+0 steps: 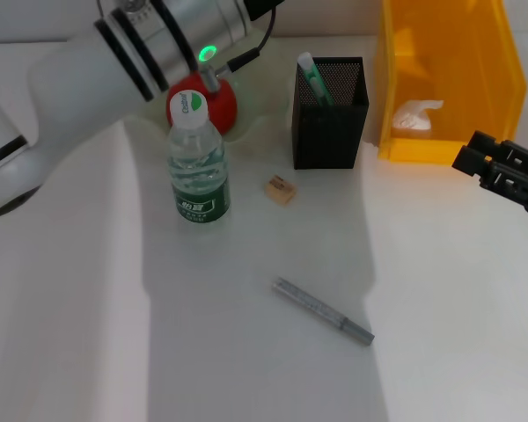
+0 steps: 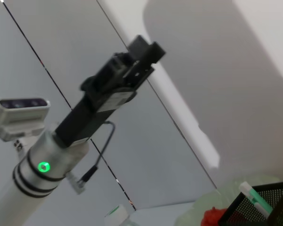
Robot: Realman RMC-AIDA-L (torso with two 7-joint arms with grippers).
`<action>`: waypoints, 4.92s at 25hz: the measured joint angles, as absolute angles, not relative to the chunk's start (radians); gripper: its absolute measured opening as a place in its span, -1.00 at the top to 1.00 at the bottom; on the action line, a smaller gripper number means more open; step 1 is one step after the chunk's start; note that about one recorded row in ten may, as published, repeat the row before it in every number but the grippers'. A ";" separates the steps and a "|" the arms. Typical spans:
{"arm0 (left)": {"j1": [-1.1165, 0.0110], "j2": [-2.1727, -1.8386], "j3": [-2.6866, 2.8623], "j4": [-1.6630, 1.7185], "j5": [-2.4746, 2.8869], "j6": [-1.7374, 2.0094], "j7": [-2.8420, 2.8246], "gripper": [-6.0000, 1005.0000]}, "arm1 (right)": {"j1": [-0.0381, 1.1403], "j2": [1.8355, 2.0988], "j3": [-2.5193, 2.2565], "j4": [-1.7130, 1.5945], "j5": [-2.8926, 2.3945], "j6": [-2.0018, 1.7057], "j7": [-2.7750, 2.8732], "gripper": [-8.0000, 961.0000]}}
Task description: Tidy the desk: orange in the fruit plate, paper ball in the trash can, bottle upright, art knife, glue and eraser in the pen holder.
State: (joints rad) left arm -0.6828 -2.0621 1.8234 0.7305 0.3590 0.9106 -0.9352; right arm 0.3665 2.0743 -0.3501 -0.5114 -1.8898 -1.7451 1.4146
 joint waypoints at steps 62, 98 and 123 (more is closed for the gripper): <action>-0.329 -2.020 0.998 0.741 1.687 1.741 -1.340 -0.68 | 1.047 2.092 -1.381 -0.712 -2.453 -1.240 2.481 -0.53; -0.331 -2.043 0.991 0.712 1.687 1.711 -1.310 -0.68 | 1.057 2.092 -1.546 -0.553 -2.313 -1.001 2.473 -0.27; -0.331 -2.048 0.991 0.687 1.687 1.706 -1.290 -0.68 | 1.057 2.092 -1.621 -0.545 -2.260 -0.938 2.480 0.13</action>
